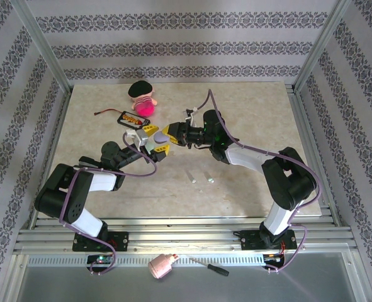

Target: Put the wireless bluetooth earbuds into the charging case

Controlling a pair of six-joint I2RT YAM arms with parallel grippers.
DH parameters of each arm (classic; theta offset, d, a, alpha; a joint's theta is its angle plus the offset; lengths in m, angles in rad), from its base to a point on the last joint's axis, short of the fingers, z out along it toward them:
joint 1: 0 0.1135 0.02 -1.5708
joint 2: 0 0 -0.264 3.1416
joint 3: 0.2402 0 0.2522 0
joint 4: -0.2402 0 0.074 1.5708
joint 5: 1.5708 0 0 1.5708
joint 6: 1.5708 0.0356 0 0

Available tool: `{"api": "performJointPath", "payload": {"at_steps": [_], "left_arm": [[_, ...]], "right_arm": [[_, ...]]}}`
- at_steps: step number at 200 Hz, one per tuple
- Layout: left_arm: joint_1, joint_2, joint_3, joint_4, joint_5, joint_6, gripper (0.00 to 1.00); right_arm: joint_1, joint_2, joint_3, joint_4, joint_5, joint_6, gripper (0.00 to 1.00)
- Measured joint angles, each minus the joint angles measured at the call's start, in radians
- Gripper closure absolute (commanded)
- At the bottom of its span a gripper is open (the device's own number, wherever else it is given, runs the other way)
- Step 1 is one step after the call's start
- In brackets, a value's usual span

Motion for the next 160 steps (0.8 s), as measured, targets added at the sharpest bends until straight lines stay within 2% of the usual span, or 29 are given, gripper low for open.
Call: {"api": "performJointPath", "payload": {"at_steps": [16, 56, 105, 160], "left_arm": [[0.000, -0.005, -0.001, -0.021, -0.010, 0.013, 0.00], [0.000, -0.079, -0.005, -0.154, -0.016, 0.082, 0.00], [-0.056, -0.146, 0.037, -0.480, -0.080, 0.267, 0.01], [-0.074, -0.147, 0.066, -0.676, -0.142, 0.351, 0.01]], "right_arm": [[-0.022, 0.000, -0.009, -0.030, 0.025, -0.033, 0.79], [-0.124, 0.000, -0.034, -0.142, 0.122, -0.154, 0.79], [-0.241, 0.083, -0.029, -0.260, 0.280, -0.317, 0.78], [-0.274, 0.230, 0.092, -0.396, 0.401, -0.447, 0.75]]}}
